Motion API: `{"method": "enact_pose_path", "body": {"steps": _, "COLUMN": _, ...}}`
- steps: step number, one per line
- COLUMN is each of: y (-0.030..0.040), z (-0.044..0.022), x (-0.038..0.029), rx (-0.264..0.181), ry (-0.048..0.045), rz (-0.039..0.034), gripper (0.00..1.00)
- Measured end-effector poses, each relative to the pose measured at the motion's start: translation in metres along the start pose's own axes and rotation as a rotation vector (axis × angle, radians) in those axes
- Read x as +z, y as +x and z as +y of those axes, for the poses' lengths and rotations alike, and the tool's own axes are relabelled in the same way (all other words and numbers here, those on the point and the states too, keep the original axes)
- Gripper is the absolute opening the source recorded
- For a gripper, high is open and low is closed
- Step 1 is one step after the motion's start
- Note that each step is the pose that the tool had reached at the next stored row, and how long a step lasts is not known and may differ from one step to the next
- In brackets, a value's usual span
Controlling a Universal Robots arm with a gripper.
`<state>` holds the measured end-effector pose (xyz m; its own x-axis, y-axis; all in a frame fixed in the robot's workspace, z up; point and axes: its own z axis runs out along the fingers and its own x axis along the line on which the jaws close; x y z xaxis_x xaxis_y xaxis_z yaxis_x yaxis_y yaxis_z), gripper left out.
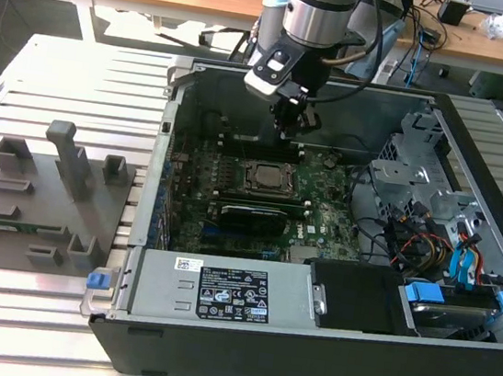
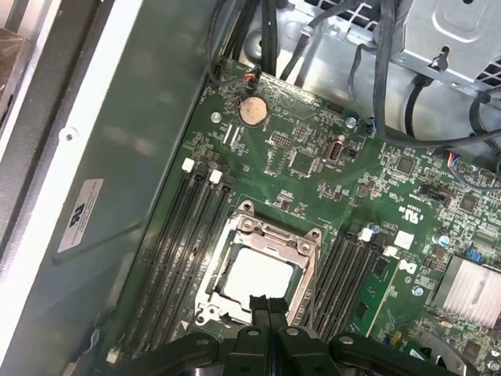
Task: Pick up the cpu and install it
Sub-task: 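Install the first cpu locking lever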
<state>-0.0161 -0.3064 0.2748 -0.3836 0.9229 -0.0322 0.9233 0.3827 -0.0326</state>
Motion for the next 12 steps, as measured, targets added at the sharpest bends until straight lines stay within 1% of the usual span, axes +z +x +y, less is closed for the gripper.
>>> {"method": "enact_pose_path", "body": {"steps": 2, "y": 0.0, "z": 0.0, "x": 0.0, "rx": -0.012, "ry": -0.0004, "rz": -0.0004, "gripper": 0.11}}
{"method": "enact_pose_path", "body": {"steps": 6, "y": 0.0, "z": 0.0, "x": 0.0, "rx": -0.054, "ry": -0.0018, "rz": -0.0018, "gripper": 0.11}}
{"method": "enact_pose_path", "body": {"steps": 10, "y": 0.0, "z": 0.0, "x": 0.0, "rx": -0.086, "ry": -0.0028, "rz": -0.0028, "gripper": 0.11}}
{"method": "enact_pose_path", "body": {"steps": 12, "y": 0.0, "z": 0.0, "x": 0.0, "rx": -0.114, "ry": -0.0037, "rz": -0.0037, "gripper": 0.11}}
